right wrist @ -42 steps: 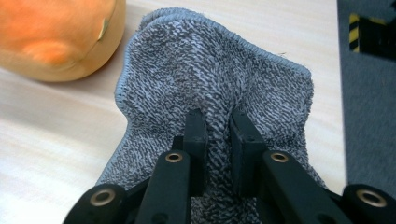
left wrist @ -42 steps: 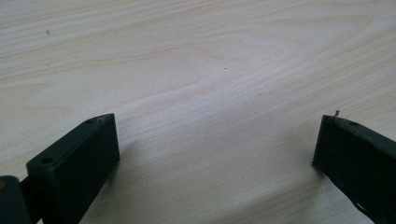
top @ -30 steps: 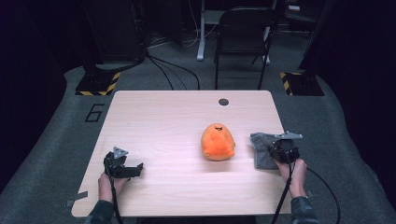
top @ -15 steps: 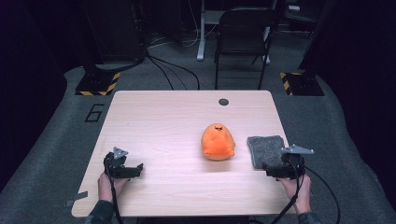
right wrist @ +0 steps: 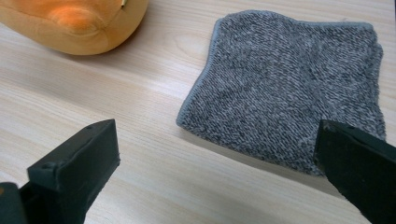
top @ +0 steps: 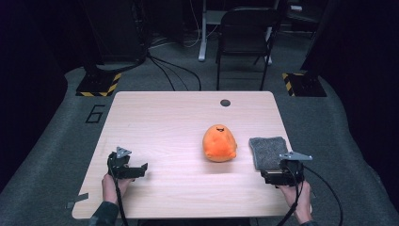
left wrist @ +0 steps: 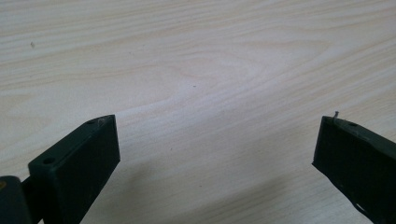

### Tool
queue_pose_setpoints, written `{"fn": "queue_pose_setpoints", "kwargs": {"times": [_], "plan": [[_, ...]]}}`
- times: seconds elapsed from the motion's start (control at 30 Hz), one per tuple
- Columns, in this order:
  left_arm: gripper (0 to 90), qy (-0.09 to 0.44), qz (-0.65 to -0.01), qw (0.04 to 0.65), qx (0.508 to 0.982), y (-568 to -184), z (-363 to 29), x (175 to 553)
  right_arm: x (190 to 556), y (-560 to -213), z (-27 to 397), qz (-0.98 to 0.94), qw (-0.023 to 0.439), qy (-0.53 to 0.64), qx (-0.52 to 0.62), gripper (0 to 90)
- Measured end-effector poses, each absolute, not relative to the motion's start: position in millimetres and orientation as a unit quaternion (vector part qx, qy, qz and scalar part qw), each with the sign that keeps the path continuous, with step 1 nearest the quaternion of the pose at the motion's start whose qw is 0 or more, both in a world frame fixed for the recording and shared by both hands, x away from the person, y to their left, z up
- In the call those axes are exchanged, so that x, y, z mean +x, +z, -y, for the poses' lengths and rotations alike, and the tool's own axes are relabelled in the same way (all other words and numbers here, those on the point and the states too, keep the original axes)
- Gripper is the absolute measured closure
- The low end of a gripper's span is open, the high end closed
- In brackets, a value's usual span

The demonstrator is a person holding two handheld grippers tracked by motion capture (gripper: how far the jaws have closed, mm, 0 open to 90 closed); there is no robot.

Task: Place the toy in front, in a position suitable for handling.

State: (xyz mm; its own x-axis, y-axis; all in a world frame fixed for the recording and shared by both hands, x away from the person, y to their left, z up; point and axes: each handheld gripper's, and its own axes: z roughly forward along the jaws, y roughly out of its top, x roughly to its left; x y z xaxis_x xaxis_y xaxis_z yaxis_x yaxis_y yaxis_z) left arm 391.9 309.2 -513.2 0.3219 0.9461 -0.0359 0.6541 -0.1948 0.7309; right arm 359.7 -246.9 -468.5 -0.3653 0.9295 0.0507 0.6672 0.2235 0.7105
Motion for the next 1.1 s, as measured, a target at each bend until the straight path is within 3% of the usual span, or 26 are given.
{"fn": "queue_pose_setpoints", "kwargs": {"times": [0.43, 1.1], "plan": [[0.7, 0.198, -0.525, 0.372, 0.740, -488.4, -290.4, 405.2, 355.9, -468.2, 248.8, -0.751, 0.204, 0.330, 0.534, 1.0], [0.3, 0.186, -0.483, 0.403, 0.755, -441.1, -218.6, 435.2, 355.6, -465.5, 243.8, -0.755, 0.207, 0.325, 0.531, 1.2]]}}
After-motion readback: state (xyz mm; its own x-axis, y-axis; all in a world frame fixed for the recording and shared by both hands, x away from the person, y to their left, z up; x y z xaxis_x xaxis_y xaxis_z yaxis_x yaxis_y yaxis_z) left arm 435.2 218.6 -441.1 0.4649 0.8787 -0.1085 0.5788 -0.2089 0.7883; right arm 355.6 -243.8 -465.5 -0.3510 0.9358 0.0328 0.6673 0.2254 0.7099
